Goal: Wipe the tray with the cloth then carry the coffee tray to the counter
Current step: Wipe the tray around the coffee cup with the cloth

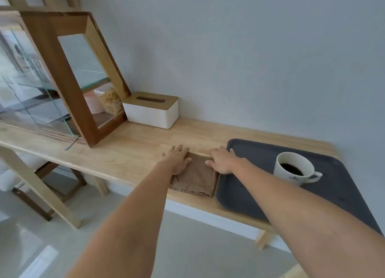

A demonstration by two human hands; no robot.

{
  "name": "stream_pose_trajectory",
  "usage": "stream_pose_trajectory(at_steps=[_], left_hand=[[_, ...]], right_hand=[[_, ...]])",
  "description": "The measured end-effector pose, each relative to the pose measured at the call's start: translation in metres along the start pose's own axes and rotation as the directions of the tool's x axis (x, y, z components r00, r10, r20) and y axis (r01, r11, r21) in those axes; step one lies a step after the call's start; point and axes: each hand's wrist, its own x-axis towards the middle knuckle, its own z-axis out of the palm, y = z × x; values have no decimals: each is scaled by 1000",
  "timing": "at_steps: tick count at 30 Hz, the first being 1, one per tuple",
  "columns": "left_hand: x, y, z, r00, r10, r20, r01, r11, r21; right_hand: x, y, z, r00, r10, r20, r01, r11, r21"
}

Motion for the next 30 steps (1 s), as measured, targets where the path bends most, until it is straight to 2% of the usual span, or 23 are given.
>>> stream_pose_trajectory(at_steps=[2,7,10,17,22,26,30], left_hand=[[2,-2,2,999,27,-34,-28,1000,-9],[9,-12,6,972,42,-230,-67,992,-104],[9,-16,1,961,55,-272,-91,989,-121],[-20,-26,-39,952,194,-236,-233,961,-149],[-53,-4,-87,941,257,-222,-291,947,-138],[-74,22,-109,928,293,-231,-343,912,-223],[-83,54,-118,903,364,-228,-416,874,-252]], right_hand=[[-1,-2,3,1000,-14,-26,14,1000,-4],[-8,-8,-1,980,-21,-200,22,1000,5],[-10,-9,-1,970,-20,-241,28,999,31],[-36,-11,-26,971,-109,-213,170,940,295],[-69,-7,-63,959,-158,-234,234,907,350],[-100,7,-89,966,-150,-211,243,804,542],[-126,29,-114,971,-141,-193,224,822,523]])
